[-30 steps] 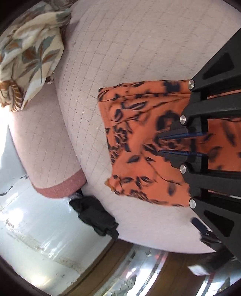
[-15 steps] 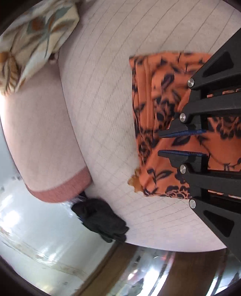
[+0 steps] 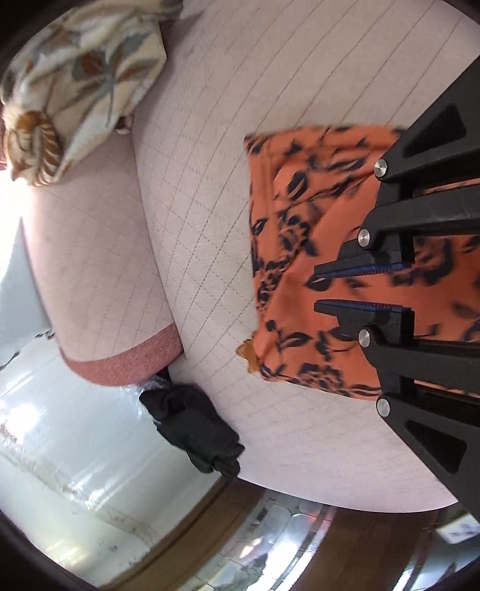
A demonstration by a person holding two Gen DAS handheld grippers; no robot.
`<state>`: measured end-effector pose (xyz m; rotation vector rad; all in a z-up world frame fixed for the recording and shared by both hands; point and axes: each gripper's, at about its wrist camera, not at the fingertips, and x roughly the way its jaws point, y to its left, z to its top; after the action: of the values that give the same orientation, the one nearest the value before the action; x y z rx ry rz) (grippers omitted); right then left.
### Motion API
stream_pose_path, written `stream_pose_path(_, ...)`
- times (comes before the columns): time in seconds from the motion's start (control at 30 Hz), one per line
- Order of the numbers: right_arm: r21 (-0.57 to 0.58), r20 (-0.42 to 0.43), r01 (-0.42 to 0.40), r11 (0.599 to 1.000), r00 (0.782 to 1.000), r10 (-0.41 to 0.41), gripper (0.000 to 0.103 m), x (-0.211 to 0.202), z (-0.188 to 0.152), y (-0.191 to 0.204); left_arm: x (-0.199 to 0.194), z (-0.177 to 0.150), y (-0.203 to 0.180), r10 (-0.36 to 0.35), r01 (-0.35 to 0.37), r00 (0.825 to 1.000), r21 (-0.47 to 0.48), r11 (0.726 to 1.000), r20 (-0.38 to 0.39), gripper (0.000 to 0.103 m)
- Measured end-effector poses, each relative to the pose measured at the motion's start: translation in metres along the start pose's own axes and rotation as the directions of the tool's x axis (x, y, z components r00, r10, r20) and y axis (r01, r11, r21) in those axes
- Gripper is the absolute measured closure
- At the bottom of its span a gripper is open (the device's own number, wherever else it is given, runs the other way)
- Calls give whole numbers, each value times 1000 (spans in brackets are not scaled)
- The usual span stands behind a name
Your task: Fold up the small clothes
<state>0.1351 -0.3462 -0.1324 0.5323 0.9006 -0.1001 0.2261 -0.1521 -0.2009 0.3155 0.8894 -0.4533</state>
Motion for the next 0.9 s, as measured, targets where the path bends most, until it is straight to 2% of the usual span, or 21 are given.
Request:
stream_pose_path(0.03,-11,8,-2,1000,1000,2,84,-10,-9,5,-1,-1,0,5,-5,1000,0,1000,3,16)
stream_pose_path(0.1,-20,15,-6,1000,1000,6,70,-28,-30,0,-2,-2,-1,13,-13,1000,-1,1000,9,16)
stream_pose_path(0.17,-17,36,-20,1000,999,21,34,-37,-49,-4,-4,-3,-3,19,-19,1000,-1,1000,14,14)
stream_pose_path(0.23,-16,67,-52,999,996,53,34,-41,-66,-8,-3,-3,-3,33,-33,999,-4,999,18,11)
stream_pose_path(0.3,-11,51,-76,997,996,77,35,-37,-76,-11,-3,-3,-2,41,-41,999,-6,999,21,9)
stream_pose_path(0.33,-3,39,-84,996,996,84,39,-33,-80,-13,-2,-3,-1,41,-41,999,-7,999,21,9)
stream_pose_path(0.37,-1,25,-81,997,996,81,49,-22,-83,-15,-2,-3,-1,42,-42,999,-9,999,22,8)
stream_pose_path(0.43,10,-67,-45,999,997,45,65,4,-87,-24,-1,-3,0,42,-42,999,-8,999,23,7)
stream_pose_path(0.47,32,-96,-46,998,994,48,69,15,-89,-29,0,-3,0,43,-43,999,-7,999,23,7)
stream_pose_path(0.53,84,-86,-102,991,990,109,69,17,-84,-38,-1,-3,0,46,-46,998,-12,999,31,7)
stream_pose_path(0.57,106,-87,-124,987,987,133,69,14,-79,-41,-2,-2,0,46,-45,999,-17,999,29,7)
stream_pose_path(0.63,131,-34,-176,976,983,182,67,3,-72,-45,-2,-1,1,41,-40,999,-35,999,24,7)
stream_pose_path(0.73,120,45,-180,976,983,175,65,-15,-67,-51,-4,2,3,35,-33,999,-57,998,26,7)
stream_pose_path(0.77,125,62,-186,975,982,179,60,-19,-66,-54,-6,3,3,32,-30,999,-61,998,30,7)
stream_pose_path(0.83,148,93,-197,969,978,185,41,-26,-65,-62,-10,5,1,30,-27,998,-60,998,49,7)
stream_pose_path(0.9,163,112,-197,967,977,180,41,-30,-65,-68,-15,9,-1,38,-34,997,-55,998,71,7)
